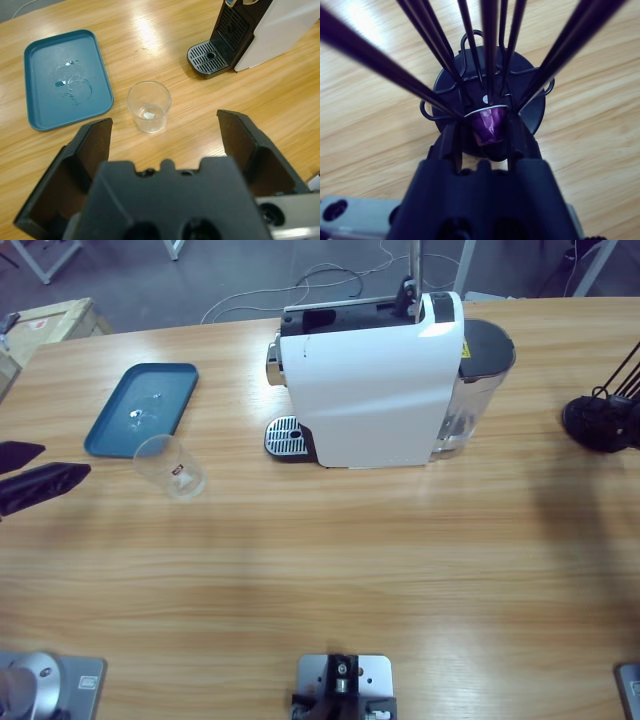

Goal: Pour coffee

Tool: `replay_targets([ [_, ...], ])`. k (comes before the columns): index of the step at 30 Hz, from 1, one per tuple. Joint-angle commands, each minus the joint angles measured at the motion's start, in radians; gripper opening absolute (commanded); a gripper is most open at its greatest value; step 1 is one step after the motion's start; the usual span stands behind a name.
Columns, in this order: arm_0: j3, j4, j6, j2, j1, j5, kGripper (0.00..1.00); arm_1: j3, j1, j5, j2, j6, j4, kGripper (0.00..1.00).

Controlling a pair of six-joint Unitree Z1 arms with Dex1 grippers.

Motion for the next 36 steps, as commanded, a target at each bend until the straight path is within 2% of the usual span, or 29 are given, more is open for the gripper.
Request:
replay_targets([
  [1, 0.029, -0.008, 0.013, 0.03, -0.012, 0.015, 0.885, 0.053, -0.011, -0.01, -0.017, -0.023, -0.012, 0.0],
  [7, 0.027, -0.008, 0.013, 0.036, -0.012, 0.013, 0.885, 0.059, -0.011, 0.001, -0.069, -0.034, -0.006, 0.0],
  [21, 0.027, -0.008, 0.013, 0.035, -0.012, 0.013, 0.885, 0.041, -0.013, 0.008, -0.041, -0.037, 0.018, 0.007],
  [23, 0.027, -0.008, 0.013, 0.036, -0.012, 0.013, 0.885, 0.027, -0.017, 0.006, -0.04, -0.02, 0.049, 0.311],
  [24, 0.027, -0.008, 0.013, 0.035, -0.012, 0.013, 0.885, 0.022, -0.022, 0.004, -0.038, -0.015, 0.057, 0.34],
  [27, 0.027, -0.008, 0.013, 0.035, -0.012, 0.013, 0.885, 0.014, -0.039, 0.005, -0.028, -0.014, 0.068, 0.3],
  [36, 0.027, -0.008, 0.013, 0.037, -0.012, 0.013, 0.885, 0.034, -0.047, 0.009, -0.025, -0.018, 0.03, 0.3],
])
